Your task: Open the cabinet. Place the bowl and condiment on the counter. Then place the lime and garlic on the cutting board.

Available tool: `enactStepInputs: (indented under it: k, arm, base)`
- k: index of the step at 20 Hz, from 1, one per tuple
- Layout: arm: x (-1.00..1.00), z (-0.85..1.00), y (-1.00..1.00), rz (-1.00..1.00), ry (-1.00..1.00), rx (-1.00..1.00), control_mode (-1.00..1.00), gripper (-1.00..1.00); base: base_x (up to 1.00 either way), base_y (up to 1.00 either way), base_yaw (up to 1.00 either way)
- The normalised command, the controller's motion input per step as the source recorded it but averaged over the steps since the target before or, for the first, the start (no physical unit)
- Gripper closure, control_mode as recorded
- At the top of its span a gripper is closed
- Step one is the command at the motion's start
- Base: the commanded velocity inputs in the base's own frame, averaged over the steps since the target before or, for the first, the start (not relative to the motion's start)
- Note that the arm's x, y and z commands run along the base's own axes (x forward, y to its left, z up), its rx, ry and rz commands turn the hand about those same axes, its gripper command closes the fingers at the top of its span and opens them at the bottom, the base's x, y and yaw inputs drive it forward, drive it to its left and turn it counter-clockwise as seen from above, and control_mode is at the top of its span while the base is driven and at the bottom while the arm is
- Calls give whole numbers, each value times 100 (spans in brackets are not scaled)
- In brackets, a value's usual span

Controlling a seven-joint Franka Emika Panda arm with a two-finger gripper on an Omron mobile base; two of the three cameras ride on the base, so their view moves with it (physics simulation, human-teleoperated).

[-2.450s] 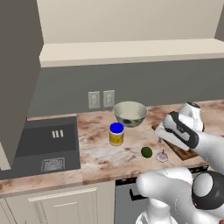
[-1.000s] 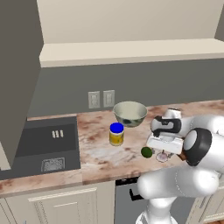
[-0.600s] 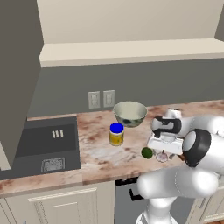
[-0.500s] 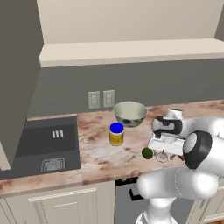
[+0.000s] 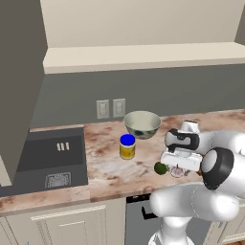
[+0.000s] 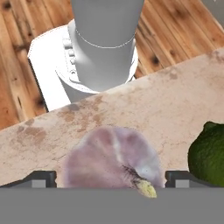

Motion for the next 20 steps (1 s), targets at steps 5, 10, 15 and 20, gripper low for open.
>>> enactStepInputs:
  k: [5, 10, 15, 20]
  arm:
    - [0, -8, 1, 0, 0, 0, -100, 100]
    - [0, 10, -1, 0, 0, 0, -100, 100]
    - [27, 90, -43, 0, -1, 0, -100, 100]
    - [89, 49, -76, 0, 0, 0, -100, 100]
  base:
    - [0, 0, 0]
    - [0, 0, 0]
    - [0, 0, 0]
    - [0, 0, 0]
